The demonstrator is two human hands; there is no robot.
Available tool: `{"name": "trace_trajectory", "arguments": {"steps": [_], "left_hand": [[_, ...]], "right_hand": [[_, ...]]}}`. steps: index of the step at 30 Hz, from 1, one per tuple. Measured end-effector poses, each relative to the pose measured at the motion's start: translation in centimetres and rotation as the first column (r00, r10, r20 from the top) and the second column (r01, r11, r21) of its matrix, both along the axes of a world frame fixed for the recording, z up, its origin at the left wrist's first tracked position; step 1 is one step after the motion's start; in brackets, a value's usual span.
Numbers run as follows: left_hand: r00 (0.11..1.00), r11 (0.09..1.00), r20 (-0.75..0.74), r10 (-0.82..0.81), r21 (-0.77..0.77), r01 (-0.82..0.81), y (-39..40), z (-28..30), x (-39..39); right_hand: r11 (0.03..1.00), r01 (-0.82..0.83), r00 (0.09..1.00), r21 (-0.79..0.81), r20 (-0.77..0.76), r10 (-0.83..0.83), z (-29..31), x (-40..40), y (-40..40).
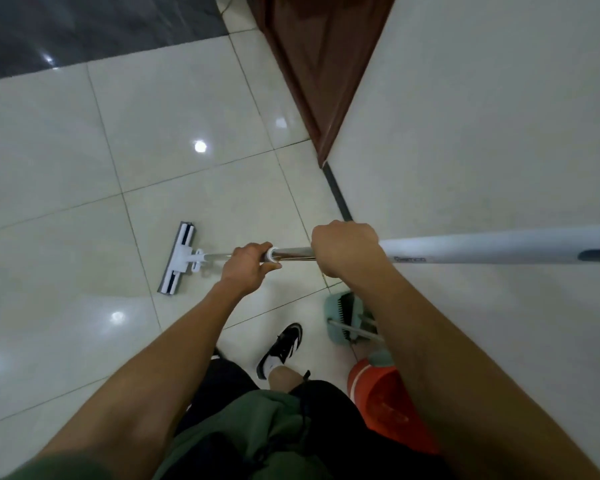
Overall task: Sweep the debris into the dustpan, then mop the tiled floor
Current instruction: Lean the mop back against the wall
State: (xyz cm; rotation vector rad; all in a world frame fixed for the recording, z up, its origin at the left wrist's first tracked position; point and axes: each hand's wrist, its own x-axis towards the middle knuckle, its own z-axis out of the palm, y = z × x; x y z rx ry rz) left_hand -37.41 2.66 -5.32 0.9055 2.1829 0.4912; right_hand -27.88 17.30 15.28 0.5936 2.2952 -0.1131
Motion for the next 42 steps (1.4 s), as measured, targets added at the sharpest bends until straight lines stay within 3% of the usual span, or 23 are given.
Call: {"name": "trace_trajectory", "arguments": {"steps": [11,15,18,21,23,24,25,27,28,29,30,35,38,42], "left_hand": [[0.982,0.98,0.146,-0.116,0.175,0.089,10.3,2.2,2.4],[0.976,0.971,0.122,-0.18,0.181,0.156,13.2,3.2,1.4],[0.979,0.972,0.122,-0.165,0.186,0.141,14.6,3.4,0.2],[0.98,0.971,0.13,-0.151,0.203,0.123,15.3,3.2,-1.0],[0.979,0.969,0.117,-0.169,0.201,0.143,15.6,3.0,-2.0],[0.977,0.965,0.101,-0.187,0.205,0.164,15.7,2.9,-2.5],[0.974,0.959,0.084,-0.209,0.21,0.188,15.7,3.0,-3.0],[0.961,0.943,0.065,-0.267,0.223,0.247,15.7,3.1,-4.0],[0.951,0.933,0.072,-0.3,0.228,0.277,15.6,3.0,-4.5],[0.941,0.925,0.085,-0.328,0.23,0.302,15.6,3.0,-4.8],[0.932,0.919,0.096,-0.35,0.229,0.322,15.5,2.8,-5.2],[0.9,0.891,0.078,-0.43,0.199,0.408,14.4,1.9,-6.1],[0.891,0.879,0.032,-0.452,0.182,0.44,14.6,1.5,-6.5],[0.871,0.858,-0.061,-0.487,0.152,0.49,16.2,1.6,-6.3]], "right_hand": [[0.983,0.096,0.995,0.156,-0.014,-0.095,4.7,2.7,8.1],[0.961,0.116,0.989,0.252,-0.119,-0.088,6.0,2.3,9.3],[0.943,0.101,0.937,0.317,-0.349,0.017,5.8,2.5,8.9],[0.968,0.121,0.804,0.219,-0.594,0.034,4.0,3.3,7.2],[0.96,0.278,0.661,-0.018,-0.721,-0.205,1.9,4.1,5.3],[0.894,0.407,0.556,-0.188,-0.726,-0.405,0.9,4.4,4.4],[0.773,0.531,0.444,-0.347,-0.663,-0.602,0.0,4.5,3.9],[0.425,0.714,0.152,-0.557,-0.469,-0.87,-1.4,4.0,3.8],[0.27,0.734,-0.008,-0.623,-0.406,-0.914,-1.9,3.5,4.2],[0.177,0.718,-0.132,-0.673,-0.382,-0.914,-2.3,2.8,4.5],[0.146,0.691,-0.216,-0.708,-0.396,-0.893,-2.6,2.1,4.8],[0.186,0.609,-0.391,-0.771,-0.496,-0.775,-3.2,-0.8,4.5],[0.25,0.606,-0.411,-0.755,-0.567,-0.714,-3.3,-1.3,4.5],[0.25,0.565,-0.418,-0.786,-0.534,-0.735,-3.3,-0.8,6.4]]}}
